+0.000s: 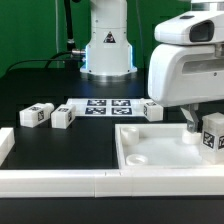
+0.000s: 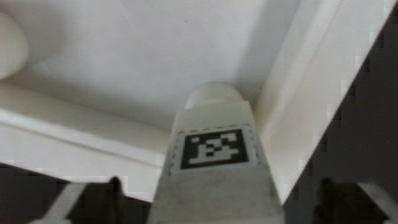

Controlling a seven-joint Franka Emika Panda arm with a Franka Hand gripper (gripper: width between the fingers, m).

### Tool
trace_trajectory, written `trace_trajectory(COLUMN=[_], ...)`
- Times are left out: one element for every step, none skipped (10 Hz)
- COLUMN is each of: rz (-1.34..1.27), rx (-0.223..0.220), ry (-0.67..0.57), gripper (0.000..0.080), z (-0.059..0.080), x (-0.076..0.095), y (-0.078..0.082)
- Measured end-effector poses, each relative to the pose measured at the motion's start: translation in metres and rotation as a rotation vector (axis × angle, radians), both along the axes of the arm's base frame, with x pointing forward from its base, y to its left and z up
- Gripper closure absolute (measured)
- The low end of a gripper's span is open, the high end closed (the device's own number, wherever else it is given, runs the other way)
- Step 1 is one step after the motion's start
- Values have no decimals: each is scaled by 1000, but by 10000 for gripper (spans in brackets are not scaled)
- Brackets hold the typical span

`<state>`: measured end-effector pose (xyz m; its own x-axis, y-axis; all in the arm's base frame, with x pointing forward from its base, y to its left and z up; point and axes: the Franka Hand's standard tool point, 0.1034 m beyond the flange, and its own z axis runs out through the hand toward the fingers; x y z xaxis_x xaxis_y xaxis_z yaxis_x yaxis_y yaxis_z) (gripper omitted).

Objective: Assemble square table

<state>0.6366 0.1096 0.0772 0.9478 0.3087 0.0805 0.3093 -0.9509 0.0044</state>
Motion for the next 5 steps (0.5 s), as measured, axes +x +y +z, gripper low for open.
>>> trace_trajectory(rz=[-9, -22, -22, -75, -192], rx=[1, 2, 2, 12, 31], ry=[1, 1, 1, 1, -1], gripper=[355, 515, 513, 513, 513], z=[0, 0, 0, -1, -1], x=[0, 0, 0, 0, 1], y=[0, 0, 0, 1, 1])
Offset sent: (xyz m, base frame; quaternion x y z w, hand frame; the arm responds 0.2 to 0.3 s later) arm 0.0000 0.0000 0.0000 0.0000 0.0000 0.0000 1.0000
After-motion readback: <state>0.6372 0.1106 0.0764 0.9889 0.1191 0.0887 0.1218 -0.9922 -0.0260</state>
